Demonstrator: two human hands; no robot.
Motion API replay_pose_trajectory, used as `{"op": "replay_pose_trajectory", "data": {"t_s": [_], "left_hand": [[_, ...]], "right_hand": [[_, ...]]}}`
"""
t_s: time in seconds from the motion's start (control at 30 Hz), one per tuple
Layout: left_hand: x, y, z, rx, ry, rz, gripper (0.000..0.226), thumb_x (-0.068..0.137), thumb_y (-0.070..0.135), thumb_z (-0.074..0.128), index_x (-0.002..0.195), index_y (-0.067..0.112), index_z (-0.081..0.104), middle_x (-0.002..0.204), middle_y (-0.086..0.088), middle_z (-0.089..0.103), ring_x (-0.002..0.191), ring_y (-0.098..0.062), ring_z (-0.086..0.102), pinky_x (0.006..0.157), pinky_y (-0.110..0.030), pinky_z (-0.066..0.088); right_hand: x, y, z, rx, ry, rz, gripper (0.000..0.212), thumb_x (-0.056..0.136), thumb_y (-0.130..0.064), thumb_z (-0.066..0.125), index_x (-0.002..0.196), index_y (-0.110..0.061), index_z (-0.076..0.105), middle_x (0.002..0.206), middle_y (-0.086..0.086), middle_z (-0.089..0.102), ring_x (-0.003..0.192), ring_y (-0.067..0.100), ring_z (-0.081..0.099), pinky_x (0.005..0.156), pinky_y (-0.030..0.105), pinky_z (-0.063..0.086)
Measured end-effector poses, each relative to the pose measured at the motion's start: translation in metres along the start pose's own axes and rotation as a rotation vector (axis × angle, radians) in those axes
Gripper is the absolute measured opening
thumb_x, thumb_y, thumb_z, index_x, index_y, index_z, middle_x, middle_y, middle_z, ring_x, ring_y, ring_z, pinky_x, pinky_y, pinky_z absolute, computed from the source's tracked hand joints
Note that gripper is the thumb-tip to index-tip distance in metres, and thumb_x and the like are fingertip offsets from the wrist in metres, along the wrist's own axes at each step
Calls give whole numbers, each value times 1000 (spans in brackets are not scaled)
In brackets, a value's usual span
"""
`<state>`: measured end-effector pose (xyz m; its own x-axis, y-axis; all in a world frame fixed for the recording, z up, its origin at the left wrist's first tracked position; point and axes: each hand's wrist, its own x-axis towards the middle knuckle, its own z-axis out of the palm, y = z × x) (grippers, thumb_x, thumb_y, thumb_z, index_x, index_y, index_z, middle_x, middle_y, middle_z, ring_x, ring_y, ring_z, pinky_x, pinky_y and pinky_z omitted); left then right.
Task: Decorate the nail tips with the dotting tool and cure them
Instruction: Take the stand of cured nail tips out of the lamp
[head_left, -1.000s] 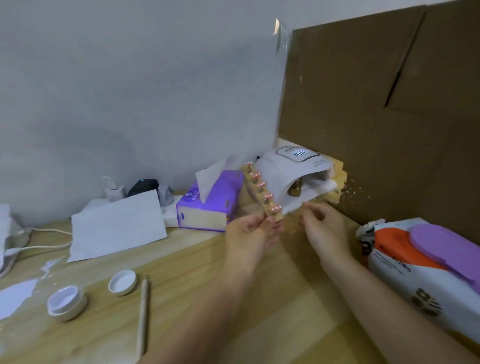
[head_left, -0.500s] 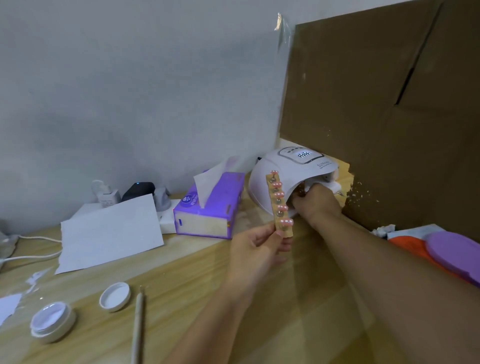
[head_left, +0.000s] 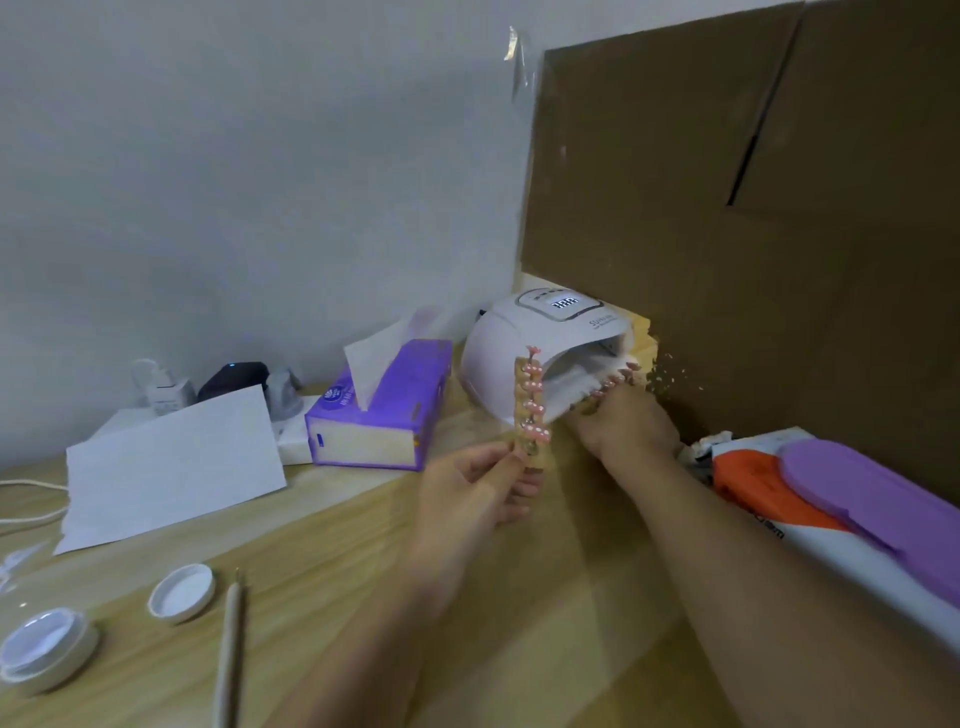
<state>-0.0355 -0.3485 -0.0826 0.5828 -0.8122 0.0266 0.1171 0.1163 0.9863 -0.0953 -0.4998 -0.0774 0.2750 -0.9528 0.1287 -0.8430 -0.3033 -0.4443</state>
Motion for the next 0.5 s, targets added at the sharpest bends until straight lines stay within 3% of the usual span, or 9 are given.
{"op": "replay_pose_trajectory", "data": {"t_s": [0.13,0.33,0.5], "left_hand": [[-2,0,1,40,-22,-10,23,90,6,53,73,14,66,53,4,65,50,0,58,51,-13,49],[3,5,2,58,-48,-112,19,89,7,55,74,13,65,54,3,66,50,-1,59,46,-15,49],[15,14,15,5,-100,-265,21,90,4,53,69,8,58,45,1,62,40,-5,57,39,-16,47]], "right_hand": [[5,-1,-1,-9,-4,8,33,91,-37,53,105,-8,59,112,12,61,102,31,57,66,29,38],[8,4,0,2,38,60,23,96,-11,41,107,-3,60,114,17,60,104,32,57,68,30,39],[-1,8,5,46,177,33,30,99,-21,36,106,-3,59,104,18,63,96,33,60,64,28,36]]}}
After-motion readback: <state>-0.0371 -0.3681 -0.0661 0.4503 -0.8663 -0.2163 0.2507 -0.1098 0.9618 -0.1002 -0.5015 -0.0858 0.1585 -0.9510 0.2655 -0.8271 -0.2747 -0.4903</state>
